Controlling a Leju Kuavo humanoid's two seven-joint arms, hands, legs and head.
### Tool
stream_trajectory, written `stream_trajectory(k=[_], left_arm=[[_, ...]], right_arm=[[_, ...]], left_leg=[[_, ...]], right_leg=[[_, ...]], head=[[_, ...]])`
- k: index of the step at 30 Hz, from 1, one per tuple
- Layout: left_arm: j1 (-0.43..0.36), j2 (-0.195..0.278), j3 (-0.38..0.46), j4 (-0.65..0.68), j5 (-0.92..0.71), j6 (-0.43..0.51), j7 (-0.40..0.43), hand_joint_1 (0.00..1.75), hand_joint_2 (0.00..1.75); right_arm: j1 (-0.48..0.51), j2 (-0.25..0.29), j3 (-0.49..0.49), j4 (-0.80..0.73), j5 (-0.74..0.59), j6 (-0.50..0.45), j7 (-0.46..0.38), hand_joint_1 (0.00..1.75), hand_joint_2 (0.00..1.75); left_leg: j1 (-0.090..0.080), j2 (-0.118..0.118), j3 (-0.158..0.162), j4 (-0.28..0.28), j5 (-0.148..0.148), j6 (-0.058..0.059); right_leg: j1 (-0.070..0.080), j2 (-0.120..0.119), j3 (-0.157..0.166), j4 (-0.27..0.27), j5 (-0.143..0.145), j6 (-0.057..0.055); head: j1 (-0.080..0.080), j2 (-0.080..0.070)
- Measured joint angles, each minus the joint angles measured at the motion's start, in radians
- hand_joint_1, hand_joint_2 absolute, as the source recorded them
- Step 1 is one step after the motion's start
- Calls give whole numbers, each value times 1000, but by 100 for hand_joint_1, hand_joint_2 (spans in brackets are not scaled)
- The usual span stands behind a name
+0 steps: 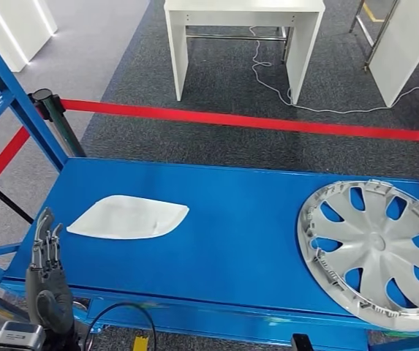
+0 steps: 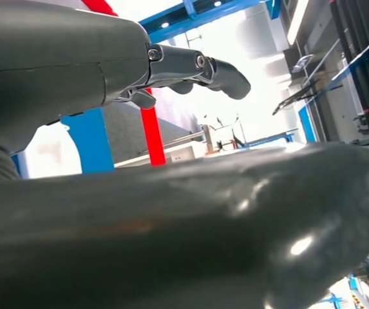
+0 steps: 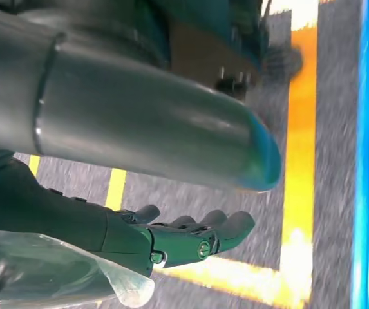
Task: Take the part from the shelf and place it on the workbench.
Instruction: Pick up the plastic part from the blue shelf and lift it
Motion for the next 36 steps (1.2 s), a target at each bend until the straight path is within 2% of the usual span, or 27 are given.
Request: stream_trajectory(k=[1,3,4,5,6,7,9,10,11,13,15,16,17,19,20,21,22,23,25,26,27,29,30,32,34,35,36], left_arm=[[0,0,0,0,-1,3,0,0,0],[1,0,0,0,-9,10,0,0,0],[1,0,0,0,-16,14,1,0,0],[2,0,0,1,-25,19,3,0,0],[2,1,0,2,-38,24,8,0,0],[2,1,0,2,-53,31,15,0,0],[2,1,0,3,-89,47,32,0,0],[2,1,0,3,-105,55,40,0,0],[2,1,0,4,-117,61,46,0,0],[2,2,0,5,-128,67,53,0,0],[1,1,0,5,-131,70,56,0,0],[1,1,0,5,-131,71,56,0,0],[1,1,1,6,-132,71,56,0,0],[1,0,1,9,-133,72,58,0,0],[1,0,1,11,-137,72,62,0,0],[1,0,1,13,-141,74,67,0,0],[1,0,1,15,-148,75,76,0,44],[0,0,1,17,-158,77,88,0,87],[-3,2,1,21,-194,78,120,0,175],[-6,4,1,24,-220,76,140,0,175],[-9,8,1,27,-246,72,160,0,175],[-16,20,3,32,-286,59,191,0,175],[-19,26,4,34,-301,53,202,0,175],[-28,44,7,40,-345,32,229,0,175],[-48,70,6,52,-418,-12,260,0,175],[-63,86,7,62,-450,-39,270,0,175],[-82,102,7,74,-474,-65,275,0,175]], right_arm=[[0,0,0,0,0,-1,0,0,0],[1,0,-1,0,1,-3,1,0,0],[2,0,-1,0,1,-2,2,0,0],[3,0,-1,0,1,-2,4,0,0],[4,0,-1,0,1,-2,5,0,0],[4,0,-1,0,1,-2,6,0,0],[4,1,-1,0,1,-2,6,0,0],[3,2,-1,0,1,-2,7,0,0],[3,3,-1,0,1,-3,7,0,0],[2,4,-1,0,1,-3,9,0,0],[2,4,-1,0,1,-2,9,0,0],[1,4,-1,0,1,-2,9,0,0],[2,4,-1,0,1,-2,9,0,0],[3,4,-1,0,1,-2,9,0,0],[5,4,-1,0,1,-2,10,0,0],[7,4,-2,0,1,-2,11,0,0],[7,4,-2,0,1,-2,13,0,0],[7,4,-2,0,1,-2,15,0,0],[4,4,-3,0,1,-2,19,0,0],[3,4,-4,0,1,-2,22,0,0],[3,4,-4,0,1,0,23,0,0],[5,4,-5,0,2,3,24,0,0],[6,4,-6,0,2,4,24,0,0],[6,4,-6,0,5,10,24,0,0],[6,4,-6,0,15,23,23,0,0],[6,4,-6,0,21,31,22,0,0],[6,4,-6,0,28,38,22,0,0]], left_leg=[[1,0,-15,40,-35,-5],[2,0,-55,171,-123,-13],[2,-1,-68,230,-153,-14],[2,-1,-67,262,-164,-13],[2,-1,-48,254,-156,-10],[1,-1,-11,207,-134,-5],[-3,-3,80,65,-90,11],[-5,-4,112,11,-80,18],[-8,-5,127,-21,-79,23],[-10,-5,128,-37,-81,28],[-5,-2,128,-50,-75,36],[-2,-1,128,-56,-70,41],[-1,1,126,-58,-66,44],[-1,3,118,-58,-62,47],[-1,4,116,-57,-61,47],[-1,4,115,-56,-59,47],[-1,4,115,-55,-59,45],[-1,4,115,-54,-59,44],[-5,4,112,-48,-60,35],[-7,4,109,-46,-59,29],[-8,4,106,-44,-58,23],[-5,4,103,-42,-56,11],[-4,3,98,-31,-65,5],[-2,2,65,46,-115,-6],[1,1,6,181,-181,-14],[2,1,-14,229,-196,-15],[2,1,-19,242,-191,-15]], right_leg=[[-1,-2,-7,-1,6,-8],[0,-4,-24,-1,18,-16],[2,-5,-31,-1,24,-16],[3,-5,-36,0,29,-16],[4,-5,-39,0,34,-15],[5,-5,-40,1,38,-15],[8,-4,-42,2,45,-11],[9,-4,-46,3,49,-7],[9,-4,-50,3,52,-2],[9,-5,-55,2,58,9],[8,-4,-68,19,45,19],[8,-4,-87,53,23,24],[6,-3,-116,110,-8,28],[4,-3,-182,247,-64,36],[2,-3,-201,288,-72,39],[1,-4,-201,289,-59,41],[0,-4,-179,248,-29,41],[-1,-5,-142,177,8,41],[-1,-6,-73,43,51,35],[0,-6,-56,10,56,29],[2,-5,-53,0,53,22],[1,-4,-55,-1,60,7],[0,-5,-55,-2,63,0],[-3,-5,-57,-5,68,-10],[-1,-5,-61,-5,69,-14],[0,-6,-63,-4,70,-15],[0,-6,-64,-4,71,-15]], head=[[-1,0],[-3,0],[-3,0],[-3,0],[-3,0],[-3,0],[-2,0],[-2,0],[-2,0],[-2,0],[0,0],[2,0],[3,0],[4,0],[4,0],[4,0],[4,0],[4,0],[3,0],[3,0],[2,0],[2,0],[1,0],[-3,0],[-6,0],[-6,0],[-6,0]])
